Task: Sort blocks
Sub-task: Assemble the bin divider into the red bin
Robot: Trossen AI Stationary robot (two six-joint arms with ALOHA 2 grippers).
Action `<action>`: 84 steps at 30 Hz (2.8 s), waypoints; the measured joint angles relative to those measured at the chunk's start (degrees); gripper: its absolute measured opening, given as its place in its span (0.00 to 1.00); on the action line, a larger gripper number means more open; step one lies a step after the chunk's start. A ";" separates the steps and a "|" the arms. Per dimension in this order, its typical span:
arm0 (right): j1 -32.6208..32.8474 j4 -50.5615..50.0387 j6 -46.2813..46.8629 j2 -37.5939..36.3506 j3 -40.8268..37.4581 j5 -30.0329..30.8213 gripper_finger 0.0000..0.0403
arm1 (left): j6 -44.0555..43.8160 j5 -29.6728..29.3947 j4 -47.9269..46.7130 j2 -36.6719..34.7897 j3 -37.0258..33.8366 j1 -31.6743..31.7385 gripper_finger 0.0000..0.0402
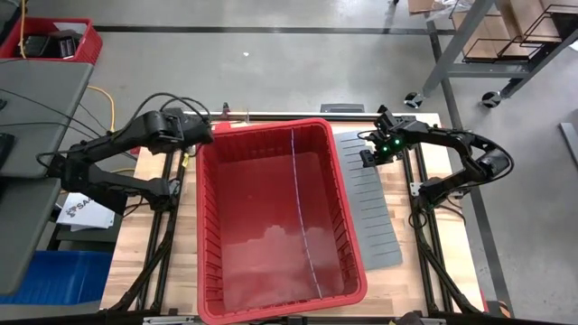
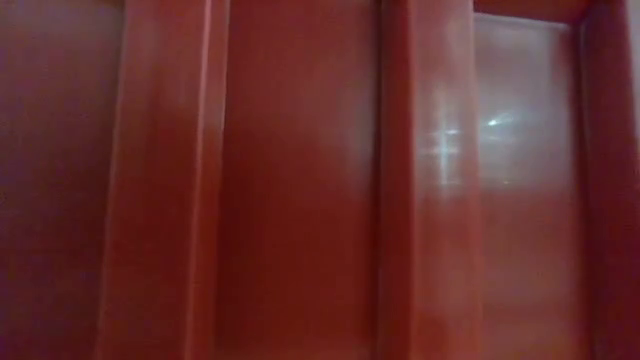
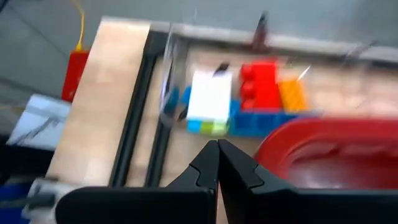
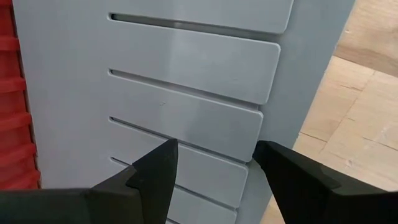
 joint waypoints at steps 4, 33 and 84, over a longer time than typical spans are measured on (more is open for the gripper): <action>0.00 0.01 0.26 0.00 0.00 0.00 0.56 | -1.63 5.93 -0.14 0.06 -6.12 0.87 0.00; -0.15 -1.90 -2.29 -0.96 -0.09 -5.74 0.56 | 0.00 3.72 14.00 -0.01 -8.32 -0.15 0.00; 5.88 -20.19 -0.85 -22.91 14.39 -1.88 0.00 | 13.04 2.42 26.93 0.04 -6.17 -0.26 0.03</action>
